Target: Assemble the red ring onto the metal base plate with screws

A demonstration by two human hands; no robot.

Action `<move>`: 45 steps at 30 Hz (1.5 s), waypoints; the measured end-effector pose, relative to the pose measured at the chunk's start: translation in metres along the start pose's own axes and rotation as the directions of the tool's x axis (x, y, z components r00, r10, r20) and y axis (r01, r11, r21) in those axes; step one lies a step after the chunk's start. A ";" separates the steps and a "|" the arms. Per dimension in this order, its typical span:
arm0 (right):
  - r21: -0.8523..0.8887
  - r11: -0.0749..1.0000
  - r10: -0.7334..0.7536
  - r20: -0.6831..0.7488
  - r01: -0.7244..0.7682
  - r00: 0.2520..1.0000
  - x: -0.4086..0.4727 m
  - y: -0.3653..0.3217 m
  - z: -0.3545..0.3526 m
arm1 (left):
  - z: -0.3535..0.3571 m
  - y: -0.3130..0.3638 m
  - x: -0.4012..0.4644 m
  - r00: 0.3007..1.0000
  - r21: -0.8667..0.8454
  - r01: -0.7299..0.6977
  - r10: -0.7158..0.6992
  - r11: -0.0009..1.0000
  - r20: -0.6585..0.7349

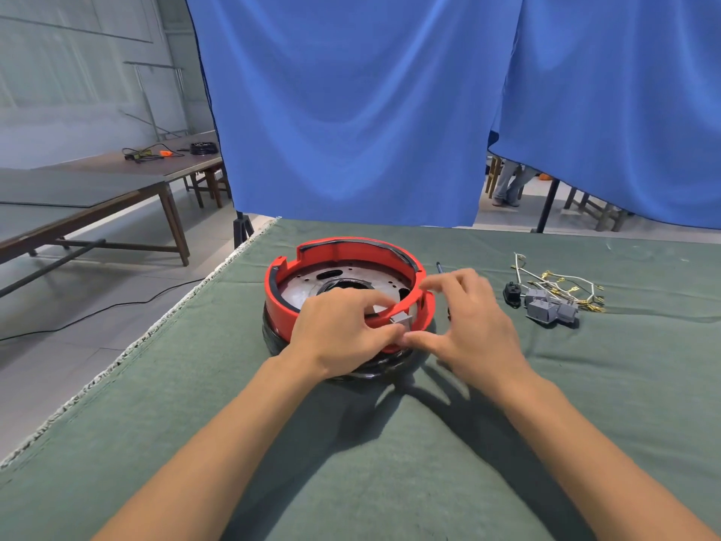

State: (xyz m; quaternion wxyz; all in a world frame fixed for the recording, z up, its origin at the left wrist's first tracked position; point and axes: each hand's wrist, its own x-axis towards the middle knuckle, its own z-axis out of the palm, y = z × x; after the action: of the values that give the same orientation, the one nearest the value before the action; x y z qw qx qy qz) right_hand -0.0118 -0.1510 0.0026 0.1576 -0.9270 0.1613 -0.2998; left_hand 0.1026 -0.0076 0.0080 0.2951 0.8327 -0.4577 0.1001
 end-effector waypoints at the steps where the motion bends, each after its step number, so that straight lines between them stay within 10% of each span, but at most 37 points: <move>1: 0.013 0.998 -0.061 0.042 0.060 0.997 0.003 0.002 -0.003 | -0.002 0.001 -0.001 1.000 -0.031 -0.016 0.017 0.999 0.018; 6: 0.246 0.967 -0.136 0.313 0.058 0.940 0.012 0.007 -0.014 | -0.003 0.000 -0.002 0.996 -0.074 -0.047 0.052 0.996 0.068; 26: 0.202 0.969 -0.165 0.101 0.143 0.981 0.011 0.005 -0.002 | -0.006 0.011 0.005 0.992 0.197 -0.114 0.102 0.974 0.072; 33: 0.183 0.967 0.215 -0.213 -0.177 0.953 0.012 0.038 -0.013 | 0.027 0.042 0.027 0.994 0.216 -0.098 0.083 0.971 0.077; 39: -0.140 0.842 0.506 -0.128 -0.520 0.853 0.005 0.098 -0.011 | 0.047 0.054 0.033 0.997 0.211 -0.077 0.076 0.975 0.014; 45: -0.026 0.796 0.590 -0.191 -0.605 0.784 0.008 0.114 -0.005 | 0.051 0.046 0.032 0.991 0.245 -0.121 0.133 0.962 -0.031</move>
State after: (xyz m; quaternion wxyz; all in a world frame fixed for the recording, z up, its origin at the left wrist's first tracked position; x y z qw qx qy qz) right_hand -0.0318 -0.2578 -0.0342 0.1897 -0.8043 0.4723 -0.3068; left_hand 0.0776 -0.0786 -0.0009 0.1946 0.8288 -0.4875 0.1938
